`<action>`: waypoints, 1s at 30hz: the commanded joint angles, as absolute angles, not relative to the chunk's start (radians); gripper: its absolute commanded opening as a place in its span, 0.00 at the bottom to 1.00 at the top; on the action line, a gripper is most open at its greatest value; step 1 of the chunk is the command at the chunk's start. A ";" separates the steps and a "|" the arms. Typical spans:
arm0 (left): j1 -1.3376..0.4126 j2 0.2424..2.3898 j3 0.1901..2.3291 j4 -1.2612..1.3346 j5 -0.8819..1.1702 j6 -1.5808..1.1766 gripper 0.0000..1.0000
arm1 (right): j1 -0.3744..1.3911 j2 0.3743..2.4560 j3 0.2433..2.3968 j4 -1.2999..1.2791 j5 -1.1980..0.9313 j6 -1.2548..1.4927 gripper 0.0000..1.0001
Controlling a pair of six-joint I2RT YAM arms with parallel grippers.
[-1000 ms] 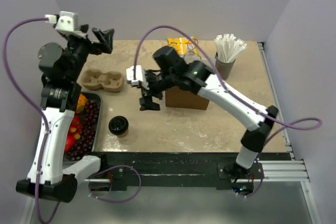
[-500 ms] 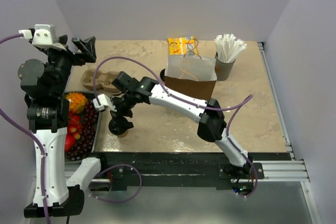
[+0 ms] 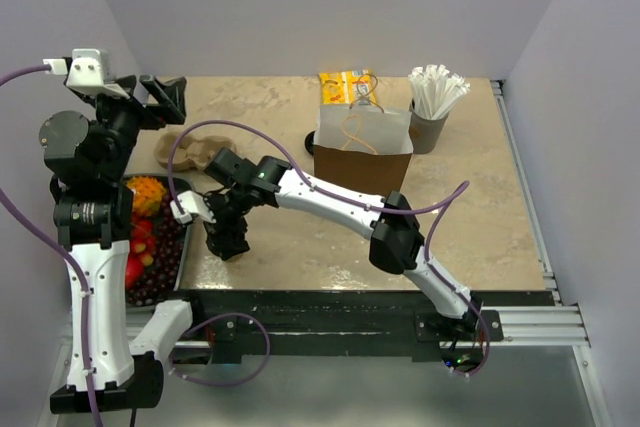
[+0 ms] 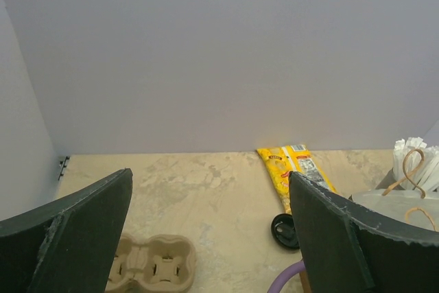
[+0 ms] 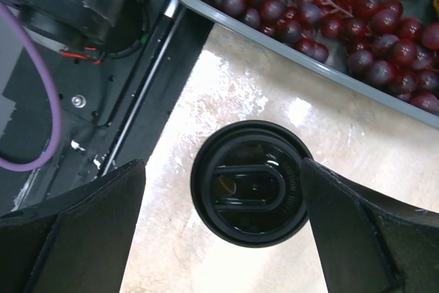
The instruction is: Pack the takeout coffee
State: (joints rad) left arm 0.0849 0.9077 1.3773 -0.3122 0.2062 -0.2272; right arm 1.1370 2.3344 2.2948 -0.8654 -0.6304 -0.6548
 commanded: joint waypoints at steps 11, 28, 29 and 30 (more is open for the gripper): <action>0.101 0.905 1.339 -0.281 0.259 -0.273 1.00 | 1.131 2.379 2.326 -0.824 -0.557 -0.621 0.99; 0.103 0.920 1.316 -0.250 0.298 -0.295 1.00 | 1.103 2.372 2.332 -0.810 -0.566 -0.597 0.99; 0.103 0.922 1.315 -0.244 0.302 -0.298 1.00 | 1.103 2.368 2.332 -0.813 -0.572 -0.600 0.99; 0.101 0.925 1.313 -0.239 0.305 -0.302 1.00 | 1.101 2.368 2.329 -0.815 -0.577 -0.601 0.99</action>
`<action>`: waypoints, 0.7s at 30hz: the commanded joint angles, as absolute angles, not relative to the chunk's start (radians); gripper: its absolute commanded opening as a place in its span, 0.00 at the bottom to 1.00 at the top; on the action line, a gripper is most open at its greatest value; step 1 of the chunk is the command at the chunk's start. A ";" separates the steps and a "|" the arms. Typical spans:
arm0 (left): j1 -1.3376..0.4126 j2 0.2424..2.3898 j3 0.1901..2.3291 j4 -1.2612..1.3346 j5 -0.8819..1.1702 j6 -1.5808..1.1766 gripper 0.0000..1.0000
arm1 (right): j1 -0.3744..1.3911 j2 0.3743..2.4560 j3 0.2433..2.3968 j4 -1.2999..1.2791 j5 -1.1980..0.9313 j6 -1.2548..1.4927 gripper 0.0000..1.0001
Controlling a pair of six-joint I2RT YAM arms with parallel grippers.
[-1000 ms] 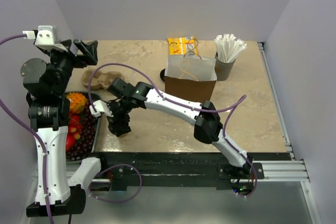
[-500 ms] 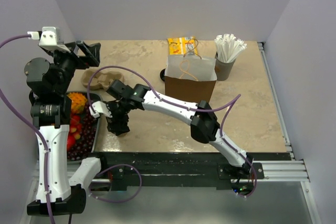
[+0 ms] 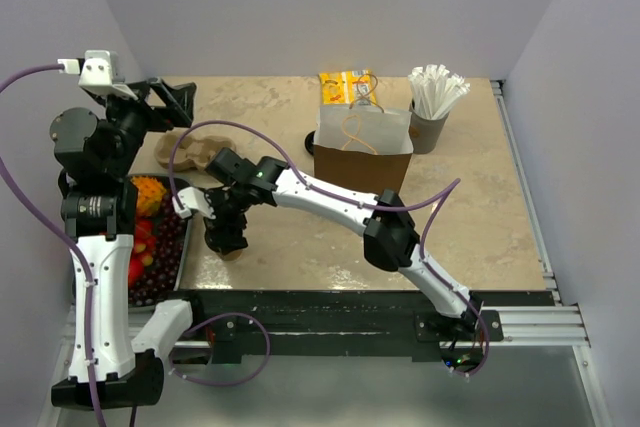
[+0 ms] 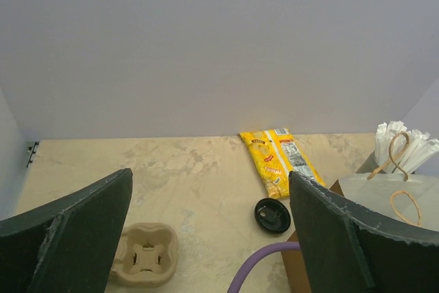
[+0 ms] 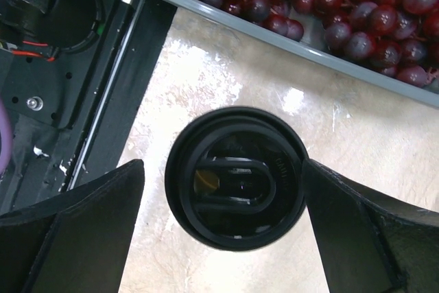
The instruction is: Pack the takeout coffee
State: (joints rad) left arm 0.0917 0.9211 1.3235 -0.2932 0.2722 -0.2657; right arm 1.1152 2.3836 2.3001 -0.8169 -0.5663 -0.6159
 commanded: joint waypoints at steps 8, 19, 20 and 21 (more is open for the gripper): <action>0.103 0.940 1.308 -0.224 0.327 -0.316 1.00 | 1.089 2.362 2.336 -0.805 -0.615 -0.586 0.99; 0.106 0.934 1.299 -0.225 0.334 -0.322 1.00 | 1.089 2.373 2.373 -0.759 -0.693 -0.520 0.99; 0.107 0.934 1.299 -0.224 0.336 -0.322 1.00 | 1.091 2.376 2.376 -0.764 -0.710 -0.522 0.99; 0.106 0.933 1.298 -0.225 0.336 -0.321 1.00 | 1.094 2.378 2.378 -0.765 -0.715 -0.523 0.99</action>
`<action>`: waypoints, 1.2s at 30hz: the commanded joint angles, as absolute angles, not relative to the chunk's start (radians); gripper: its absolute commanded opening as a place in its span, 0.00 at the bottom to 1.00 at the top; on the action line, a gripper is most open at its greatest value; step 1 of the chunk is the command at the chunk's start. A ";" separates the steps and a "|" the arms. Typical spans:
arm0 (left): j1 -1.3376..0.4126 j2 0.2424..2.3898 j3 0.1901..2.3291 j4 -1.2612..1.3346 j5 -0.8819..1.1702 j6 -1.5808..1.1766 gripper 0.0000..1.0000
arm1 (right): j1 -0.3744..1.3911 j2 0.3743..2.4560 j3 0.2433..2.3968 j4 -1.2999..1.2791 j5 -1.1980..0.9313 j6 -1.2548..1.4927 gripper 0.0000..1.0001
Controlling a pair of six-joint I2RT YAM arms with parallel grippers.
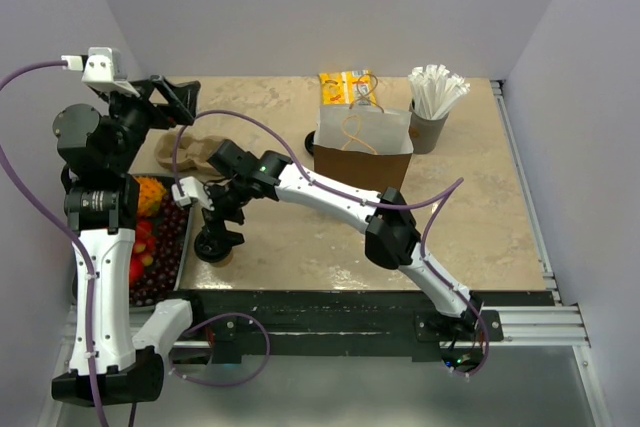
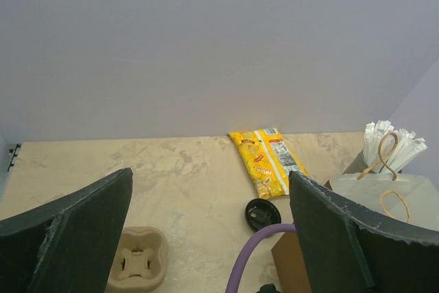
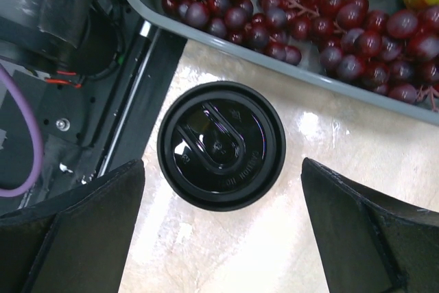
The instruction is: Pack the takeout coffee
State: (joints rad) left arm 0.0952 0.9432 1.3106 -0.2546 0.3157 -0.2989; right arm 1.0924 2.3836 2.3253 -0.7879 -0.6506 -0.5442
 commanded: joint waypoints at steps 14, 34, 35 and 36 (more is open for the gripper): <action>0.110 0.939 1.295 -0.235 0.342 -0.319 1.00 | 1.114 2.421 2.385 -0.772 -0.675 -0.538 0.99; 0.121 0.948 1.282 -0.227 0.364 -0.333 1.00 | 1.126 2.425 2.402 -0.746 -0.595 -0.558 0.90; 0.123 0.951 1.279 -0.229 0.364 -0.333 1.00 | 1.124 2.424 2.402 -0.742 -0.585 -0.558 0.86; 0.121 0.950 1.276 -0.224 0.368 -0.333 1.00 | 1.124 2.421 2.402 -0.744 -0.568 -0.558 0.83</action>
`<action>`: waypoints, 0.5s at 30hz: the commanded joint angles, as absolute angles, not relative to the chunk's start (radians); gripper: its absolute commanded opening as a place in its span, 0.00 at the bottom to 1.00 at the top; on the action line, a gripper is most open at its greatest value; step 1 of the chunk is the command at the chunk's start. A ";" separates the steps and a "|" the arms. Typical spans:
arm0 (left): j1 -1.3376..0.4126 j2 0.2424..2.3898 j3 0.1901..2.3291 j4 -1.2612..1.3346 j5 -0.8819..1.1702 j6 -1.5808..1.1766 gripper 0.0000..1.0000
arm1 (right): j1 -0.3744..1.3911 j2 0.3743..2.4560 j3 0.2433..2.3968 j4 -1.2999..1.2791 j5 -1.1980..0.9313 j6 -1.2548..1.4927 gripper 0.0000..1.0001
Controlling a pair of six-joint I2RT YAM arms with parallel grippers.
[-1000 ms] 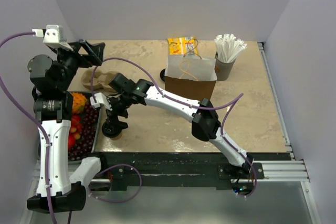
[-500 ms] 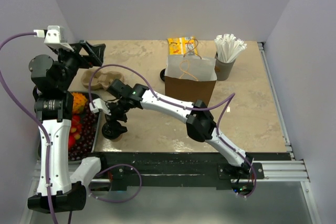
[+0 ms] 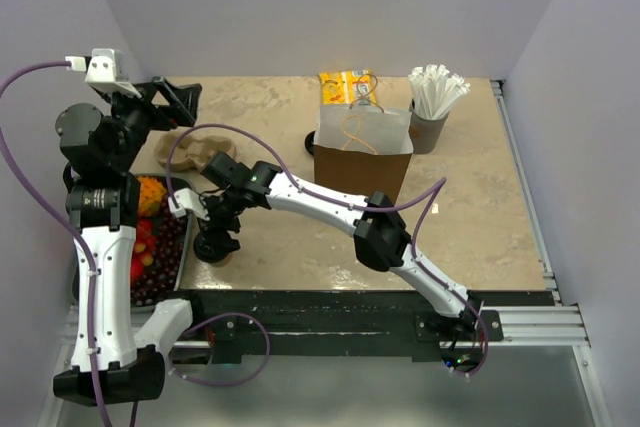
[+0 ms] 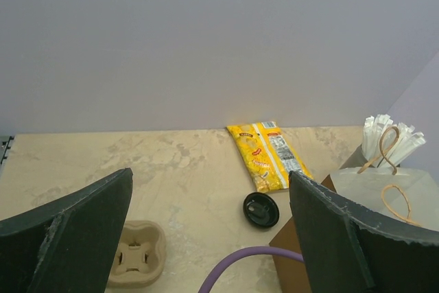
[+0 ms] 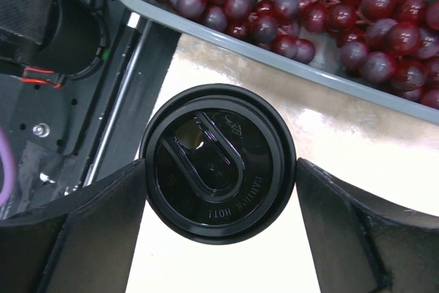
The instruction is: Pack the takeout coffee
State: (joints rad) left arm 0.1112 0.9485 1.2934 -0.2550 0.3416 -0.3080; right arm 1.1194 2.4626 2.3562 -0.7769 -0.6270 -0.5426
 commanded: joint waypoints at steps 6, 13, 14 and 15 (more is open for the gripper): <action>0.121 0.983 1.253 -0.183 0.397 -0.325 1.00 | 1.123 2.350 2.373 -0.745 -0.558 -0.545 0.73; 0.120 1.127 1.302 -0.106 0.431 -0.330 0.98 | 1.071 2.092 2.225 -0.772 -0.568 -0.532 0.71; 0.117 1.178 1.316 -0.107 0.436 -0.328 0.98 | 1.063 2.054 2.177 -0.779 -0.565 -0.535 0.71; 0.094 1.205 1.333 -0.129 0.434 -0.322 0.97 | 1.054 2.011 2.152 -0.801 -0.561 -0.546 0.70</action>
State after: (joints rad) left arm 0.1112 1.1110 1.2678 -0.1703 0.3981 -0.3191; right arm 1.0996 2.2471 2.2097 -0.7883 -0.5621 -0.5392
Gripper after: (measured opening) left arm 0.981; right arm 0.828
